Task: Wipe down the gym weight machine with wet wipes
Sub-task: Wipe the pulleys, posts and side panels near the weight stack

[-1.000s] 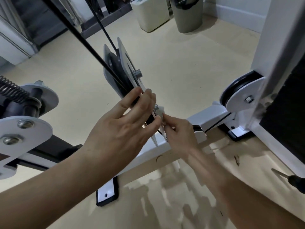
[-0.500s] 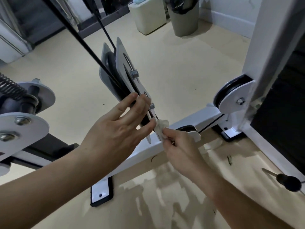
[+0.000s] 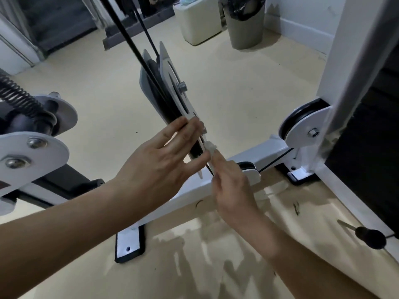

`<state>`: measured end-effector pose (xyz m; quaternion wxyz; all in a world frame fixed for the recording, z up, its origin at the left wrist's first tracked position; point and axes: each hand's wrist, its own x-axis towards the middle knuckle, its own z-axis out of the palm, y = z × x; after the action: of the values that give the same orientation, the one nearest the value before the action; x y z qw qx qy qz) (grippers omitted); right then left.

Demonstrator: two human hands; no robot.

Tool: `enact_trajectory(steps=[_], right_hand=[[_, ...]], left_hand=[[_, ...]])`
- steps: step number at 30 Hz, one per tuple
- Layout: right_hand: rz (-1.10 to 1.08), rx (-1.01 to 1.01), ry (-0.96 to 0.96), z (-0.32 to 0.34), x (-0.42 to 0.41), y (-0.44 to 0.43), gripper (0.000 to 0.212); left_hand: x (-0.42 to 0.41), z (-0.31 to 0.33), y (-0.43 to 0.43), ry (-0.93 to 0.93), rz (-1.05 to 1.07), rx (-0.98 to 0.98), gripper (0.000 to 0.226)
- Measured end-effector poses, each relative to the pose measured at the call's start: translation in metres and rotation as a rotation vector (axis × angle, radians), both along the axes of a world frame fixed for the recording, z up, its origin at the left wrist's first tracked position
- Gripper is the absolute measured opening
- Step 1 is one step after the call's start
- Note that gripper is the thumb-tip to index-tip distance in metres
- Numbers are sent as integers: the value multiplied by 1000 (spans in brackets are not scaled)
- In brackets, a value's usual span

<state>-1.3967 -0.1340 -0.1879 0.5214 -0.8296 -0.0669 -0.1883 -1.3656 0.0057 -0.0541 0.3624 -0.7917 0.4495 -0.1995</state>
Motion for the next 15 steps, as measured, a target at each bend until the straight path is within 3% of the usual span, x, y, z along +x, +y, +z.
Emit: enact_trajectory(steps=[3, 5, 10, 15], right_hand=[[39, -189, 105, -4, -10, 10, 56], [90, -206, 152, -13, -16, 0, 44], [-33, 253, 220, 1, 19, -8, 44], [112, 202, 300, -10, -15, 2, 43]], left_hand=[[-2, 2, 6, -1, 0, 23, 61], [-3, 3, 6, -13, -9, 37, 68], [1, 1, -3, 1, -27, 21, 53], [2, 10, -3, 43, -16, 51, 66]])
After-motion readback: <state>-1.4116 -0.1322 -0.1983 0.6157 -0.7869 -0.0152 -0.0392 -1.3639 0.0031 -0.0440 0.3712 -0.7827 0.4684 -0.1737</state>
